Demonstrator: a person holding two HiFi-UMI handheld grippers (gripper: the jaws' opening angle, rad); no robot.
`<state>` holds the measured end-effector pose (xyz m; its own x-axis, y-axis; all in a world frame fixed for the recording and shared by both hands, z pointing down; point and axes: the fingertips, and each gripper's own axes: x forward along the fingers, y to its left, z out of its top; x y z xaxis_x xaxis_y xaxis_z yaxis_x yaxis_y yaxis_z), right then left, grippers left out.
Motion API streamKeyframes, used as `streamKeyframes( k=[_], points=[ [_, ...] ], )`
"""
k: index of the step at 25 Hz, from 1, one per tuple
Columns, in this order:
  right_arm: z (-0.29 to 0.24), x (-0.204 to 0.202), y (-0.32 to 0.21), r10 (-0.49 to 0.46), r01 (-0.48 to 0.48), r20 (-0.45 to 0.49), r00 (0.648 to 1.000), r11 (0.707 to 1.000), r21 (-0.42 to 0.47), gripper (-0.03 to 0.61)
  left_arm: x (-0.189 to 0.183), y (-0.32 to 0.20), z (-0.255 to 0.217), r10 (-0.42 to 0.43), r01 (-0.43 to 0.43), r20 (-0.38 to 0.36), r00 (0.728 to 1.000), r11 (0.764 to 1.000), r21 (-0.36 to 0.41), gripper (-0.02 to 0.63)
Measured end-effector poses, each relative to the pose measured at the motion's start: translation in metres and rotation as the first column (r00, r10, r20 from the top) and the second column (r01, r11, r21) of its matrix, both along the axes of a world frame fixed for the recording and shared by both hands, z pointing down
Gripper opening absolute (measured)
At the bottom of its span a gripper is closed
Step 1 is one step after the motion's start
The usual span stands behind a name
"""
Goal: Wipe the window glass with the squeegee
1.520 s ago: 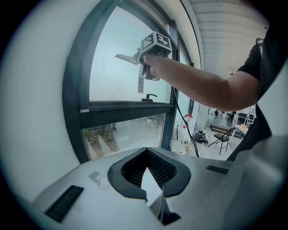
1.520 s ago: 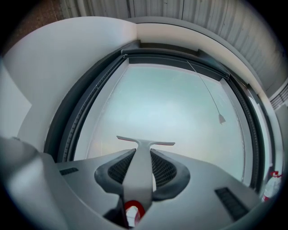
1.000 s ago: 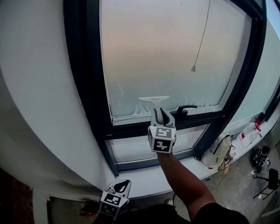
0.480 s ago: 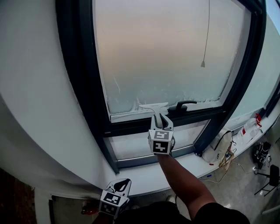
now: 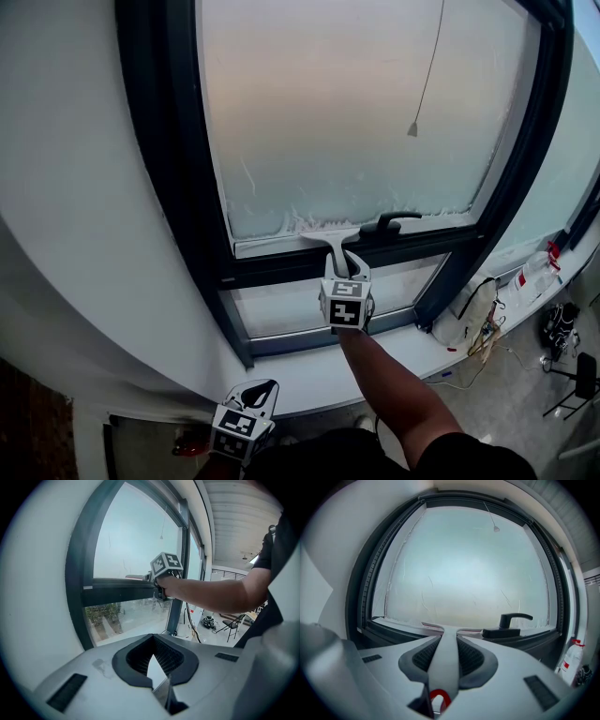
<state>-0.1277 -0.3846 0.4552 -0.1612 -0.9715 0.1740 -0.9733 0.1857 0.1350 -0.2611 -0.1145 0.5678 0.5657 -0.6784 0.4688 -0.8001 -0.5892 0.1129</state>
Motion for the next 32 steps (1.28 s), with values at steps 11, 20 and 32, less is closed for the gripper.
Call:
streamKeyframes(
  k=[11, 20, 32],
  points=[
    [-0.004, 0.003, 0.007, -0.014, 0.014, -0.004, 1.0, 1.0, 0.011, 0.087, 0.003, -0.001, 0.002, 0.007, -0.007, -0.022, 1.0, 1.0, -0.001, 0.0],
    [-0.03, 0.018, 0.067, -0.129, 0.129, -0.003, 0.992, 0.99, 0.056, 0.087, 0.023, -0.014, -0.009, 0.066, -0.064, -0.069, 0.995, 0.997, 0.032, 0.0],
    [-0.032, 0.051, 0.18, -0.34, 0.339, 0.026, 0.94, 0.94, 0.032, 0.087, 0.074, 0.002, -0.029, 0.049, -0.04, -0.094, 0.994, 0.995, 0.095, 0.0]
  ],
)
